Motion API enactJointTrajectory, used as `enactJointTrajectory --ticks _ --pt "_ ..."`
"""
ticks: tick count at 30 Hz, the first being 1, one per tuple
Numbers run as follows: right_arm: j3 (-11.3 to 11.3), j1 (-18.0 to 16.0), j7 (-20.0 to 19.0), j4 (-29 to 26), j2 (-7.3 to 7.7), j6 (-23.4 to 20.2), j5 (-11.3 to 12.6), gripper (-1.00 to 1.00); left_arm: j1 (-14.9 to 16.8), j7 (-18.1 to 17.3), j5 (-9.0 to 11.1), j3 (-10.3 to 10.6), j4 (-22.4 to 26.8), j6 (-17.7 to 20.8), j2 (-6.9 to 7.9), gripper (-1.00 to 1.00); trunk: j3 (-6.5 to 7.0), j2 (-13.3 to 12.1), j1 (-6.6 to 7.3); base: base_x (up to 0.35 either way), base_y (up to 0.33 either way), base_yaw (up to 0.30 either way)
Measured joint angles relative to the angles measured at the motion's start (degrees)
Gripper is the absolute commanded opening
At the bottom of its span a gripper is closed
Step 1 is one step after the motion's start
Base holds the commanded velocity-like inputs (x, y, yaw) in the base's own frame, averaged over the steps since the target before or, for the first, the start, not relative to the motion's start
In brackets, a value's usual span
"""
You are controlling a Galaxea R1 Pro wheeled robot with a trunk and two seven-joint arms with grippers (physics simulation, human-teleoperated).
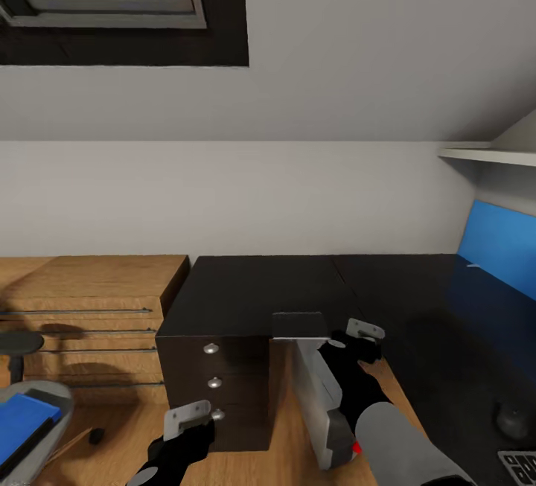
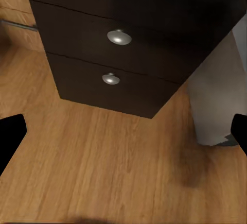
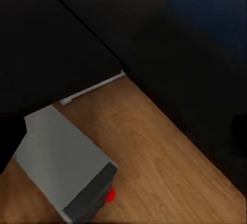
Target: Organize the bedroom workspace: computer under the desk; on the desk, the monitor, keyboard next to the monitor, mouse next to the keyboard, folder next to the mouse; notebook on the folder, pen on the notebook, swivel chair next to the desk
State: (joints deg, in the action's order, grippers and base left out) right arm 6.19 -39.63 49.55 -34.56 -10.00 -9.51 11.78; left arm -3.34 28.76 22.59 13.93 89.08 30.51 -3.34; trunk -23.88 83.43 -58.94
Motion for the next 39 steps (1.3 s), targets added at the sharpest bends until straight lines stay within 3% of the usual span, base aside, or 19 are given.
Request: enactJointTrajectory --ticks 1,3,9,20,30,39 --pt "2.1 1.1 0.2 0.0 0.00 0.0 0.0 1.00 0.0 0.0 0.0 0.1 -0.5 0.1 0.00 1.00 -0.01 0.0 0.00 0.000 0.000 0.275" --pt "4.1 1.7 0.3 0.0 0.00 0.0 -0.1 1.00 0.0 0.0 0.1 0.0 -0.7 0.1 0.00 1.00 0.00 0.0 0.00 0.000 0.000 0.275" --pt "6.9 2.1 0.6 -0.1 0.00 0.0 -0.1 1.00 0.0 0.0 0.1 -0.1 -0.9 0.2 0.00 1.00 0.00 0.0 0.00 0.000 0.000 0.275" --pt "7.9 2.2 1.8 -0.1 0.00 0.0 0.0 1.00 0.0 0.0 0.1 -0.1 -0.9 0.2 0.00 1.00 0.00 0.0 0.00 0.000 0.000 0.235" --pt "7.9 2.2 1.9 -0.3 0.00 0.1 -0.1 1.00 0.0 0.0 0.1 -0.2 -0.9 0.2 0.00 1.00 0.00 0.0 0.00 0.000 0.010 0.016" --pt "7.8 2.2 2.0 -1.2 0.00 3.5 0.0 1.00 0.0 0.0 0.1 -0.3 -0.9 0.2 -0.01 1.00 0.00 0.0 -0.02 -0.077 0.228 0.001"
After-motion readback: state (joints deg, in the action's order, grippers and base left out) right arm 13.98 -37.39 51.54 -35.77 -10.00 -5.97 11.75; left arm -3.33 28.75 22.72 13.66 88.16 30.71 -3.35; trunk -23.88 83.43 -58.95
